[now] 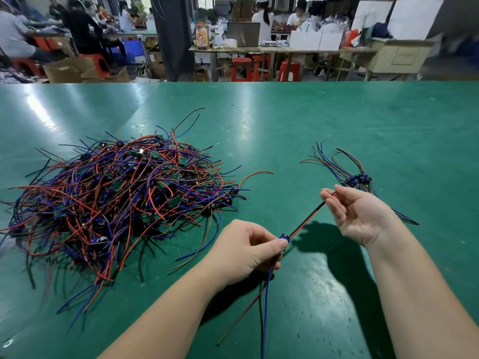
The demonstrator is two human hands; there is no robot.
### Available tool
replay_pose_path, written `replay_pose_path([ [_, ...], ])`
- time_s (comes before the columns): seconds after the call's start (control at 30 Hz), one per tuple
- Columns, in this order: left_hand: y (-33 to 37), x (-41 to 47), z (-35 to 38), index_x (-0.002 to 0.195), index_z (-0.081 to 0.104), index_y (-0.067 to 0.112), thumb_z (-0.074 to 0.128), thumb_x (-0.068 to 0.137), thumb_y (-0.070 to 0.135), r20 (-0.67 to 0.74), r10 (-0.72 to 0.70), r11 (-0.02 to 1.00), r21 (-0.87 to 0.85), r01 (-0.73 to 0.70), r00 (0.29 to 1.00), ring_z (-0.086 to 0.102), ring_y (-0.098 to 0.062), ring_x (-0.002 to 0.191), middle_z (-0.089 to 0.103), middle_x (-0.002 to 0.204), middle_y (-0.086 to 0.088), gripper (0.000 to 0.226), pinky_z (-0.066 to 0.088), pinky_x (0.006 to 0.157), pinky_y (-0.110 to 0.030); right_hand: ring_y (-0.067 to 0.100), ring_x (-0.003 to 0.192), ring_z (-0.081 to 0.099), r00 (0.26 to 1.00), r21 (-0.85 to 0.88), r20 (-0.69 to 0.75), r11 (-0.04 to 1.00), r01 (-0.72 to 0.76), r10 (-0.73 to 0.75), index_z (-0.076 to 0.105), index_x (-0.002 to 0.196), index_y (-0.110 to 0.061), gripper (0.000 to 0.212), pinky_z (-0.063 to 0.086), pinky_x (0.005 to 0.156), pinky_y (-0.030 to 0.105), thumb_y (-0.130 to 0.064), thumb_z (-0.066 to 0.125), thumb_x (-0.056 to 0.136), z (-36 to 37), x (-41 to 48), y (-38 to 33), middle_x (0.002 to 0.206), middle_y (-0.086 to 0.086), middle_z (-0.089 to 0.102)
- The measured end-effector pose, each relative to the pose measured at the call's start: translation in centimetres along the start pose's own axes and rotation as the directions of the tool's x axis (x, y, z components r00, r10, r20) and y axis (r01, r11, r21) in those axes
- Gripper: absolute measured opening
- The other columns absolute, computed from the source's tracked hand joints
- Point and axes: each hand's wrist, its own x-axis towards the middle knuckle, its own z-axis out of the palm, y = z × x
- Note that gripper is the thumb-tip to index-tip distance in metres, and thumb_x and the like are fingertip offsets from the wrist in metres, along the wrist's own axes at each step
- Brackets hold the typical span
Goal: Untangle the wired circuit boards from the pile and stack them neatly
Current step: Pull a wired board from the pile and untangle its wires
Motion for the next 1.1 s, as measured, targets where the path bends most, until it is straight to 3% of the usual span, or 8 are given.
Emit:
replay_pose_path([
  [0.17, 0.1, -0.1, -0.1, 0.066, 0.069, 0.012, 0.071, 0.085, 0.018, 0.006, 0.021, 0.999, 0.048, -0.021, 1.0, 0.064, -0.016, 0.055, 0.068, 0.065, -0.005, 0.02, 0.053, 0.053, -0.023, 0.008, 0.043, 0.063, 0.997, 0.049, -0.013, 0.996, 0.076, -0.075, 0.049, 0.104, -0.004, 0.008, 0.047, 0.039, 0.013, -0.001, 0.044, 0.098, 0.2, 0.4, 0.2, 0.054, 0.015, 0.066],
  [0.27, 0.4, -0.2, -0.4, 0.063, 0.069, 0.015, 0.07, 0.084, 0.023, -0.065, 0.055, 0.998, 0.042, -0.053, 0.996, 0.06, -0.011, 0.054, 0.068, 0.064, 0.0, 0.023, 0.048, 0.05, -0.02, 0.02, 0.061, 0.072, 0.977, 0.114, 0.071, 0.975, 0.192, -0.201, 0.029, 0.135, -0.021, 0.041, 0.05, 0.045, 0.015, 0.001, 0.035, 0.1, 0.0, 0.0, 0.1, 0.071, 0.021, 0.07],
  [0.4, 1.6, -0.4, -0.7, 0.062, 0.072, 0.018, 0.072, 0.071, 0.035, -0.187, 0.086, 0.98, -0.162, -0.117, 0.979, 0.049, -0.007, 0.044, 0.058, 0.055, 0.005, 0.019, 0.044, 0.043, -0.019, 0.024, 0.057, 0.07, 0.977, -0.252, 0.131, 0.947, 0.199, -0.171, 0.044, 0.131, -0.015, 0.037, 0.049, 0.041, 0.019, -0.002, 0.046, 0.096, 0.4, -0.6, 0.6, 0.098, 0.02, 0.065],
  [0.5, 2.5, -0.3, -1.0, 0.067, 0.072, 0.013, 0.07, 0.062, 0.032, -0.189, -0.003, 0.851, -0.516, -0.097, 0.982, 0.054, -0.006, 0.041, 0.062, 0.054, 0.002, 0.019, 0.046, 0.04, -0.018, 0.016, 0.055, 0.063, 0.93, -0.672, 0.317, 0.648, 0.358, -0.185, 0.059, 0.106, -0.019, 0.031, 0.047, 0.043, 0.022, 0.004, 0.063, 0.085, 1.3, -1.2, 2.7, 0.098, 0.017, 0.064],
  [0.6, 3.1, -0.5, -1.3, 0.068, 0.071, 0.011, 0.067, 0.061, 0.028, -0.132, -0.051, 0.709, -0.703, -0.057, 0.99, 0.063, -0.008, 0.044, 0.069, 0.06, -0.003, 0.018, 0.05, 0.04, -0.017, 0.02, 0.068, 0.056, 0.828, -0.72, 0.552, 0.446, 0.532, -0.098, 0.062, 0.106, -0.025, 0.044, 0.05, 0.06, 0.028, 0.002, 0.075, 0.074, 3.0, -2.2, 5.1, 0.09, 0.017, 0.062],
  [0.77, 3.4, -0.9, -1.4, 0.067, 0.065, 0.014, 0.063, 0.065, 0.028, -0.084, -0.037, 0.627, -0.778, -0.042, 0.996, 0.065, -0.009, 0.047, 0.073, 0.069, -0.007, 0.014, 0.051, 0.039, -0.019, 0.01, 0.073, 0.057, 0.699, -0.372, 0.697, 0.754, 0.541, -0.158, 0.07, 0.114, -0.022, 0.054, 0.049, 0.07, 0.02, -0.002, 0.081, 0.065, 4.3, -2.7, 7.0, 0.084, 0.007, 0.065],
  [0.93, 2.9, -0.7, -1.0, 0.083, 0.063, 0.019, 0.07, 0.058, 0.036, -0.12, 0.02, 0.747, -0.658, -0.094, 0.993, 0.06, -0.009, 0.043, 0.074, 0.076, -0.003, 0.032, 0.05, 0.042, -0.019, 0.009, 0.06, 0.062, 0.76, -0.147, 0.589, 0.888, 0.436, -0.275, 0.078, 0.093, -0.027, 0.06, 0.047, 0.06, 0.018, -0.047, 0.093, 0.038, 4.4, -2.7, 7.2, 0.075, -0.001, 0.072],
  [1.1, 2.0, -0.4, -0.4, 0.069, 0.075, 0.027, 0.075, 0.054, 0.04, -0.241, 0.053, 0.817, -0.548, -0.181, 0.969, 0.054, -0.005, 0.041, 0.074, 0.077, -0.003, 0.02, 0.045, 0.042, -0.016, 0.008, 0.063, 0.066, 0.826, -0.044, 0.499, 0.944, 0.326, -0.262, 0.079, 0.08, -0.023, 0.035, 0.05, 0.061, 0.015, -0.03, 0.086, 0.046, 4.3, -2.4, 7.1, 0.073, 0.001, 0.073],
])
